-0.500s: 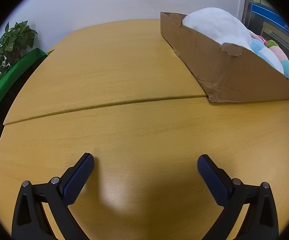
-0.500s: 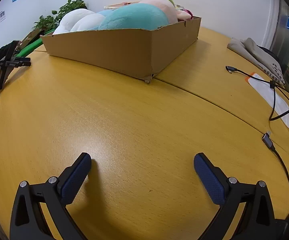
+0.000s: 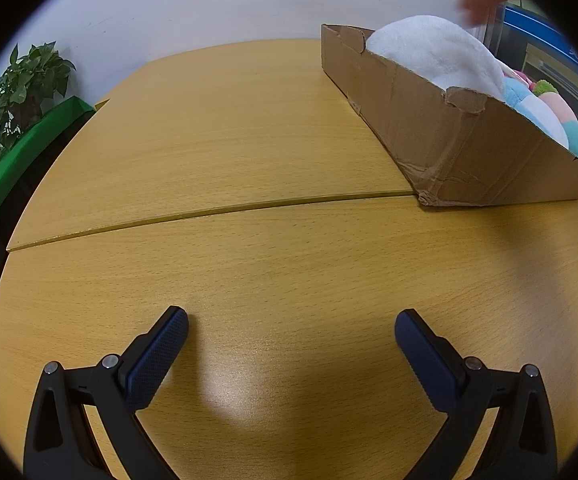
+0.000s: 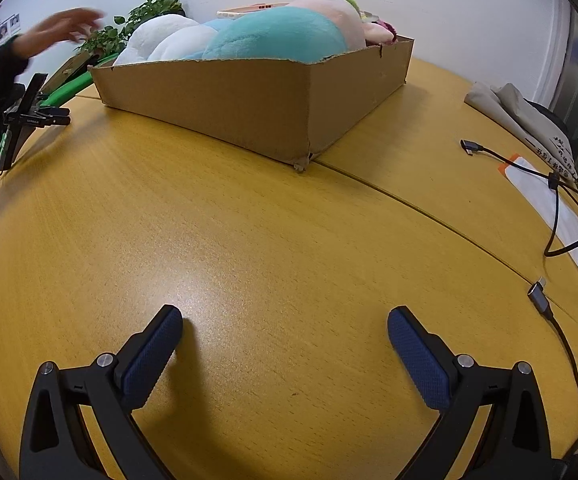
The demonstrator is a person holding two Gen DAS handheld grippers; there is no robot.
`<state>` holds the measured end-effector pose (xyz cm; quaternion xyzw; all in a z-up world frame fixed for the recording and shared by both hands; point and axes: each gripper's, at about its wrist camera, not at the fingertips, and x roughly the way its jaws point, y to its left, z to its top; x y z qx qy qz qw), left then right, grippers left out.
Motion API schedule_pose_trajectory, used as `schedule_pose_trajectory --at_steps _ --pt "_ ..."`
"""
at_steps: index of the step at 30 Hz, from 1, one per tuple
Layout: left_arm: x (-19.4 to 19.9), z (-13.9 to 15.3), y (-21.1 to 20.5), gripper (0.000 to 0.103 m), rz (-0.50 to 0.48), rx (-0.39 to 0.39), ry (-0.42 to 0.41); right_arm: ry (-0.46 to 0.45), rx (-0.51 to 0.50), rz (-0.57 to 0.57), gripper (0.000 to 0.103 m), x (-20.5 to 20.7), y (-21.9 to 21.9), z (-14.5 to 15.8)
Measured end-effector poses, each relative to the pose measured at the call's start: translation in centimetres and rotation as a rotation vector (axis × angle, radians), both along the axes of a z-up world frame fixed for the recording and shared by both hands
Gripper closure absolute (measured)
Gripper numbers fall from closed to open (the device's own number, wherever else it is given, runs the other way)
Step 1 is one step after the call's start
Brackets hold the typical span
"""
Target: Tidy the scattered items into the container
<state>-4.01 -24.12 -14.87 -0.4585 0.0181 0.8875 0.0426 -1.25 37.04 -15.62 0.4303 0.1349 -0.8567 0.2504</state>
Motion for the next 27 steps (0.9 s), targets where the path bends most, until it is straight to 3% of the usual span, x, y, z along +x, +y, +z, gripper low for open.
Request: schedule_pose_trajectory --at_steps 13,27 --pt "-4.2 0.1 -2.2 0.0 0.055 -0.002 0.0 -0.001 0.001 0.0 0.0 0.0 0.1 0.1" --pt "-1.8 -0.6 -1.0 0.0 0.055 -0.007 0.009 -0.001 0.001 0.001 0.0 0.0 0.1 0.1"
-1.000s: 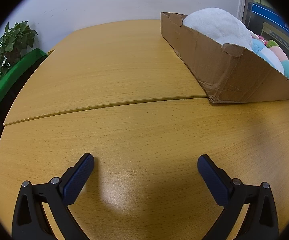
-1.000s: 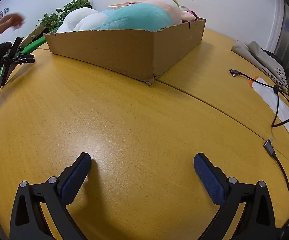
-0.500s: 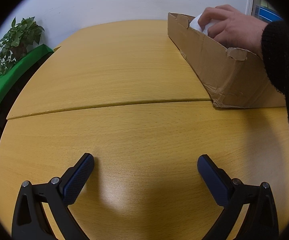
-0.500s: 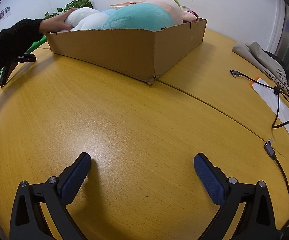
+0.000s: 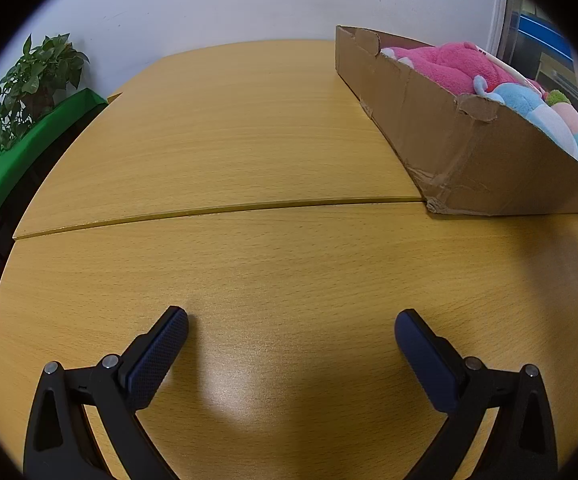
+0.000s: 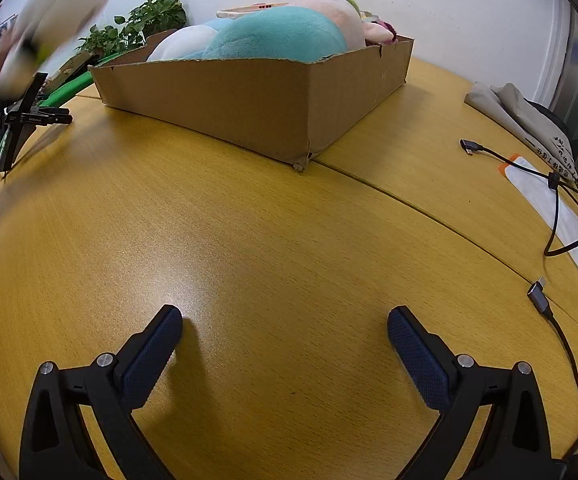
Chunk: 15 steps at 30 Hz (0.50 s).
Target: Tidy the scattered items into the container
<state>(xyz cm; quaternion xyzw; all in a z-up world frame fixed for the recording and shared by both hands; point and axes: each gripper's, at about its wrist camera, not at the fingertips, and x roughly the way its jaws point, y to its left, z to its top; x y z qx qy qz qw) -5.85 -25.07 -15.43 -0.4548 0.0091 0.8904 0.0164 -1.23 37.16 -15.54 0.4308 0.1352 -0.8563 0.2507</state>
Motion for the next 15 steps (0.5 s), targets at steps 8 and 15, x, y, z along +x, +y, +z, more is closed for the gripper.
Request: schedule_pose_trajectory --at_steps 8,15 --pt "3.0 -0.1 2.4 0.0 0.072 -0.005 0.004 0.0 0.0 -0.013 0.0 -0.1 0.0 0.0" --pt "4.0 -0.1 3.1 0.0 0.074 -0.005 0.005 0.0 0.0 -0.016 0.0 -0.2 0.0 0.0"
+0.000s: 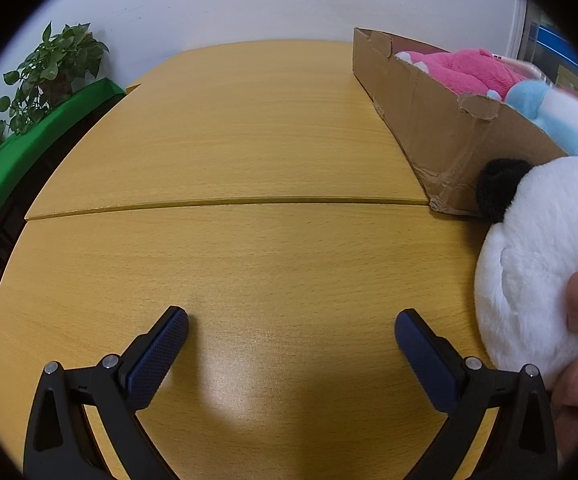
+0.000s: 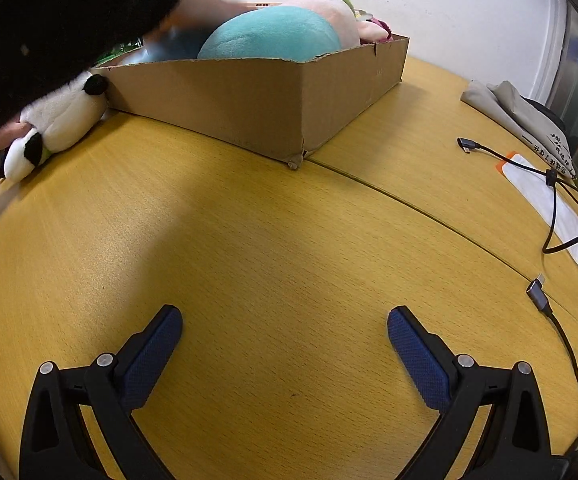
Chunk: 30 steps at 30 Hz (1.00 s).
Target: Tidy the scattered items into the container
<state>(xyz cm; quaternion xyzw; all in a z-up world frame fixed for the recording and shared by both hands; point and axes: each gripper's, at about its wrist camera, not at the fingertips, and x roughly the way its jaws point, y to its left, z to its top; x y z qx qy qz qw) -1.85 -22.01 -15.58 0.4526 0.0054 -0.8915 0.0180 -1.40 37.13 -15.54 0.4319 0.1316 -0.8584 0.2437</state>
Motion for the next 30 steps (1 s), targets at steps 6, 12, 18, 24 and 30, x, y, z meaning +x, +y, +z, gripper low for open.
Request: schedule_pose_trajectory --at_steps 6,12,18,24,30 --pt "0.08 0.05 0.04 0.0 0.0 0.001 0.0 0.0 0.0 -0.002 0.0 -0.01 0.01 -0.01" --pt "0.14 0.08 0.07 0.0 0.0 0.002 0.0 0.0 0.0 -0.002 0.0 -0.01 0.03 -0.02" --pt "0.2 0.1 0.11 0.0 0.004 0.003 0.0 0.001 0.0 -0.002 0.0 -0.02 0.01 -0.06" --pt "0.23 0.14 0.1 0.0 0.004 0.003 -0.001 0.001 0.001 -0.002 0.0 -0.02 0.03 -0.07" --pt "0.27 0.16 0.11 0.0 0.004 0.003 -0.001 0.001 0.001 -0.002 0.0 -0.01 0.04 -0.08"
